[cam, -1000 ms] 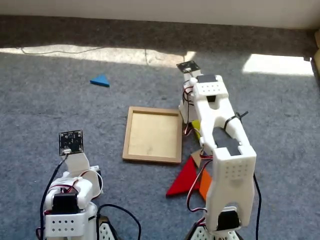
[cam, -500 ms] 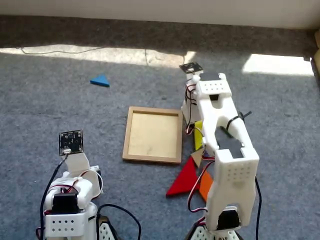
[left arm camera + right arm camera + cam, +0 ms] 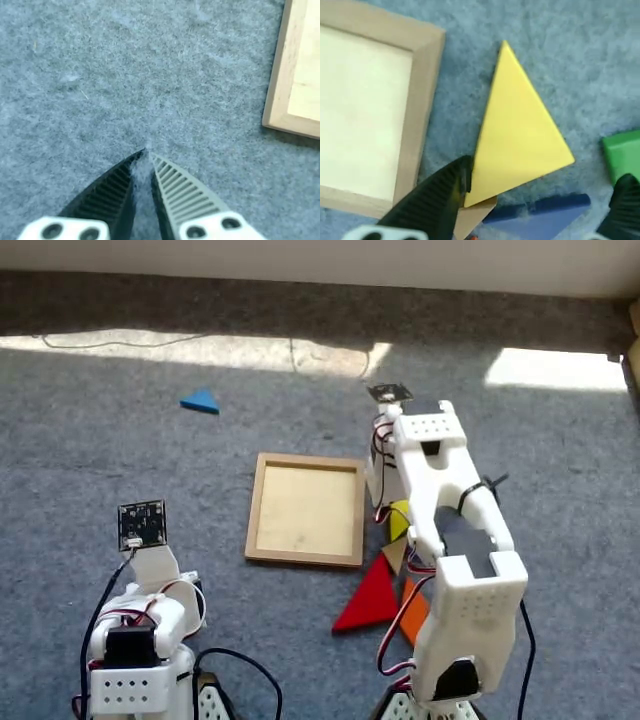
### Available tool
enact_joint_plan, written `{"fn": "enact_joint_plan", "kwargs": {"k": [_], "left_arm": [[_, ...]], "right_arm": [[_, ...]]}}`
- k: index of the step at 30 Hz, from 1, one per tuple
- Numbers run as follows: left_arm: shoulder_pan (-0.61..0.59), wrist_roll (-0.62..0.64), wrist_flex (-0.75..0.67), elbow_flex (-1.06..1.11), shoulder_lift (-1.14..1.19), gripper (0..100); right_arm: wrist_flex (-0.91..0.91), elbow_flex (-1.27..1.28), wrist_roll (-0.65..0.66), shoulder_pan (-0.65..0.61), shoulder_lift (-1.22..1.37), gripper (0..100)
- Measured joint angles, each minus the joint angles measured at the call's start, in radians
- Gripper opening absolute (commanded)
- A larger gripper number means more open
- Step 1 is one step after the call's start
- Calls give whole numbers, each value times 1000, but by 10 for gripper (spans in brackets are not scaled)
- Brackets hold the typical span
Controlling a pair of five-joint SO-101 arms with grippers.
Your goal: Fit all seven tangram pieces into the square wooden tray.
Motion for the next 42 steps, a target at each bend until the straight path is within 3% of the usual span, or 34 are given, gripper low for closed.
{"fn": "enact_joint_plan", "kwargs": {"k": [7,27,33,42], "left_arm": [[0,0,0,0,0,5],[0,0,0,0,0,5],[0,0,0,0,0,5],[0,0,0,0,0,5]], "right_arm": [[-120,101,-3,-6,-31,345],[-132,84,0,-34,43,341],[-114,63,20,-34,52,224],[-112,63,49,-25,41,221]]}}
